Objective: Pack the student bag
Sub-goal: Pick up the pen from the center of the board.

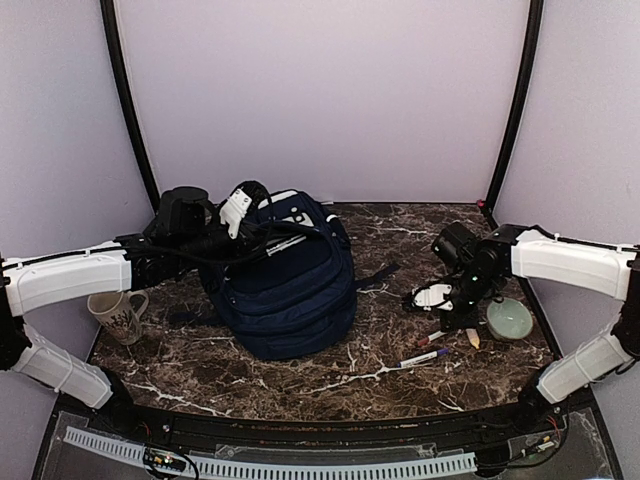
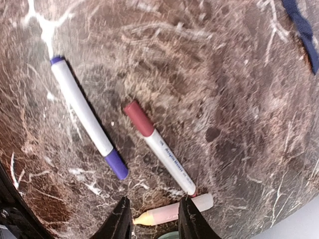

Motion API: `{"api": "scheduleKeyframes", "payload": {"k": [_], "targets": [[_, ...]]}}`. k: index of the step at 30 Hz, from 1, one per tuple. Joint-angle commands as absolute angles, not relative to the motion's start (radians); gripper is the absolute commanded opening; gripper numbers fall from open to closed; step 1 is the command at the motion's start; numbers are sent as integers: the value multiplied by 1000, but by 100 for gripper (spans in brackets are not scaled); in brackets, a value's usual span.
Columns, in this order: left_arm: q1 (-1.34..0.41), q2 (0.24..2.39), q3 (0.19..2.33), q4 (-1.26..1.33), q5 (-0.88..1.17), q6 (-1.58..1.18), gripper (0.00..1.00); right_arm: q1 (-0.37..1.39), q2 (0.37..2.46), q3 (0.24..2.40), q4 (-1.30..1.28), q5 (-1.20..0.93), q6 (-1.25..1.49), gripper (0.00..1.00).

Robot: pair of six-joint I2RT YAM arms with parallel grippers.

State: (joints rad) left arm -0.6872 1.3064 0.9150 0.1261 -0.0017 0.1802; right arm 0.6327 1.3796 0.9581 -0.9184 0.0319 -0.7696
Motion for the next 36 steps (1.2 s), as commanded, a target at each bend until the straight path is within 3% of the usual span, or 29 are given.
{"api": "scheduleKeyframes", "payload": {"k": [1,18,23,29,36], "targets": [[-682,1231,930,229,-1,183,0,628,1371,924,-900,97,-796,33],[-683,1226,927,227,4,186,0,627,1582,873,-692,127,-842,31],[-682,1231,927,227,7,186,0,628,1645,879,-687,130,-849,23],[-683,1229,927,225,9,189,0,628,1697,935,-728,80,-841,4],[-683,1233,930,222,12,191,0,699,1719,1088,-803,31,-809,1]]}}
